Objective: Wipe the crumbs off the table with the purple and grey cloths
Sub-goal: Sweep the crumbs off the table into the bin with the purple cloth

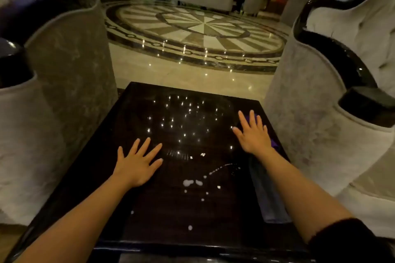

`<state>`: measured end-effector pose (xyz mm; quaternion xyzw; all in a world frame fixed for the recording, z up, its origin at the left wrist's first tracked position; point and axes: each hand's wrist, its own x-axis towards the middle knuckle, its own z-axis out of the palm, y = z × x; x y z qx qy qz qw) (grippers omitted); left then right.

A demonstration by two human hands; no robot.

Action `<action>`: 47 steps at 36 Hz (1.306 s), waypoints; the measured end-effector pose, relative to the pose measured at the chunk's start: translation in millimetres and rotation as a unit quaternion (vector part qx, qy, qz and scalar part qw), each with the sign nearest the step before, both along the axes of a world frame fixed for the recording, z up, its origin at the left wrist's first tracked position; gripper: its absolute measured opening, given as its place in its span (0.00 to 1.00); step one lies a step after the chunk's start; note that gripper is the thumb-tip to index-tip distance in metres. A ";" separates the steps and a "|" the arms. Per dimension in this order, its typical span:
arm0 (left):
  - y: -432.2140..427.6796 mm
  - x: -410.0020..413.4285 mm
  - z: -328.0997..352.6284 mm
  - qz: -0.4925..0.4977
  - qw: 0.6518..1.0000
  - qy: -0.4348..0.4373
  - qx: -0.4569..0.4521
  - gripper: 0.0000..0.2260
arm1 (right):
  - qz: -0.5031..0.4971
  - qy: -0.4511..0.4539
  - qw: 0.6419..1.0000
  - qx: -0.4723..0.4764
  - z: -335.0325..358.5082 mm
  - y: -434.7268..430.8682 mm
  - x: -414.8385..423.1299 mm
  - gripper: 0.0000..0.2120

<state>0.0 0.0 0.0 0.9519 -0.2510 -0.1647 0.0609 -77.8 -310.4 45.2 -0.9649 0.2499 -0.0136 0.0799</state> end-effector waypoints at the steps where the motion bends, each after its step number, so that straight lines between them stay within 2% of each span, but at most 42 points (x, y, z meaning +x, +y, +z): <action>1: 0.0 -0.3 0.0 -0.003 1.000 -0.003 0.005 0.25 | -0.005 0.001 1.000 -0.002 0.1 -7.3 2.1 0.28; 7: 0.1 2.5 -2.3 0.000 1.000 -0.007 0.002 0.25 | -0.019 0.038 0.999 0.011 -8.5 -48.2 13.5 0.27; 11: 0.9 2.1 -4.5 -0.002 1.000 -0.013 -0.001 0.25 | -0.033 0.064 0.996 0.052 -15.1 -62.2 13.4 0.27; 15: 1.6 2.4 -3.7 -0.002 1.000 -0.013 -0.002 0.25 | -0.049 0.056 0.994 0.081 -21.9 -66.4 13.7 0.26; 23: 2.5 2.2 -2.1 -0.003 1.000 -0.011 0.002 0.25 | -0.055 0.049 0.994 0.079 -23.3 -55.4 18.9 0.24; 36: 4.1 0.9 -1.6 -0.015 1.000 -0.008 -0.003 0.24 | 0.048 0.034 0.993 0.101 -19.2 14.6 25.2 0.21; 47: 11.0 -2.1 -3.2 -0.032 0.999 -0.005 -0.008 0.23 | 0.200 0.023 0.976 0.084 -26.4 82.4 6.9 0.21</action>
